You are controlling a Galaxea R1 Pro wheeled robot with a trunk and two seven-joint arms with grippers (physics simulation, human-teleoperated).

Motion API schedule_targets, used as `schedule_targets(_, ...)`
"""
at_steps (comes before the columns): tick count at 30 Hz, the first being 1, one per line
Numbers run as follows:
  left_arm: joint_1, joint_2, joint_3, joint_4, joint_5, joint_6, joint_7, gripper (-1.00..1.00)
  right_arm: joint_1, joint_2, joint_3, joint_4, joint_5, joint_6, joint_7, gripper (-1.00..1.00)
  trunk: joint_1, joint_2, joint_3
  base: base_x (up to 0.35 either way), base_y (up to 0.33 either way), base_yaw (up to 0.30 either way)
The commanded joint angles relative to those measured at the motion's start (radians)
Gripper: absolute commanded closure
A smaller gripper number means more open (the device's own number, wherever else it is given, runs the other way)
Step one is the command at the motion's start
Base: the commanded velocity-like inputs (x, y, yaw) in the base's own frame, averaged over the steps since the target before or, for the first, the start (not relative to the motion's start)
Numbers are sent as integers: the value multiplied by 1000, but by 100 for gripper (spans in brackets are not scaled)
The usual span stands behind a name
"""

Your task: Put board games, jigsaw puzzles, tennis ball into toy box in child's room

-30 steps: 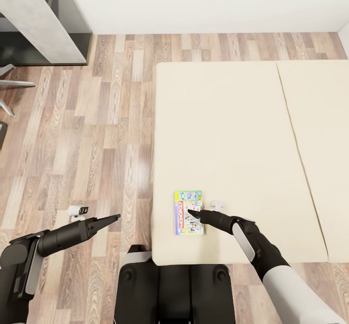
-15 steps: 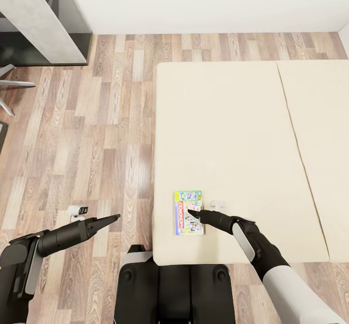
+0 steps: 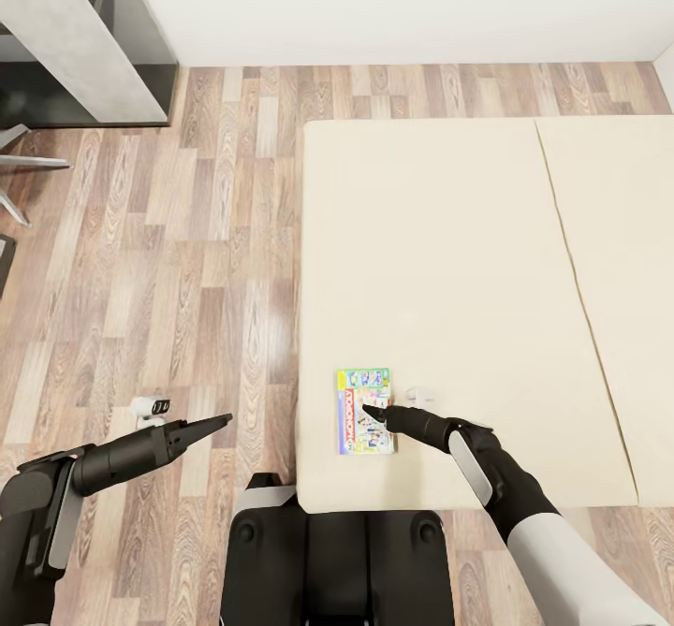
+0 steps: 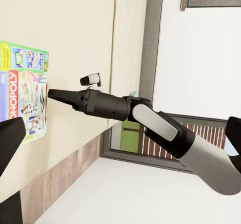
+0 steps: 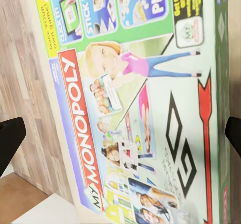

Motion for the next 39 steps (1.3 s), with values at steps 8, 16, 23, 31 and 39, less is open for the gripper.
schedule_targets(8, 0, 0, 0, 0, 0, 11, -4, -100, 0, -1, 2, -1, -8, 6, -1, -100, 1, -1, -1, 0, 74, 0)
schedule_targets(16, 0, 0, 0, 0, 0, 11, -6, -100, 0, -1, 2, -1, -8, 6, -1, -100, 1, -1, -1, 0, 9, 0)
schedule_targets(23, 0, 0, 0, 0, 1, 11, -6, -100, 0, -1, 2, -2, -8, 7, -1, -100, 1, -1, -1, 0, 1, 0)
schedule_targets(31, 0, 0, 0, 0, 1, 11, -6, -100, 0, -1, 2, -2, -8, 7, -1, -100, 1, -1, -1, 0, 26, 0)
schedule_targets(39, 0, 0, 0, 0, 1, 11, -6, -100, 0, 1, 2, -3, -8, 7, -2, -100, 1, -1, -1, 0, 65, 0)
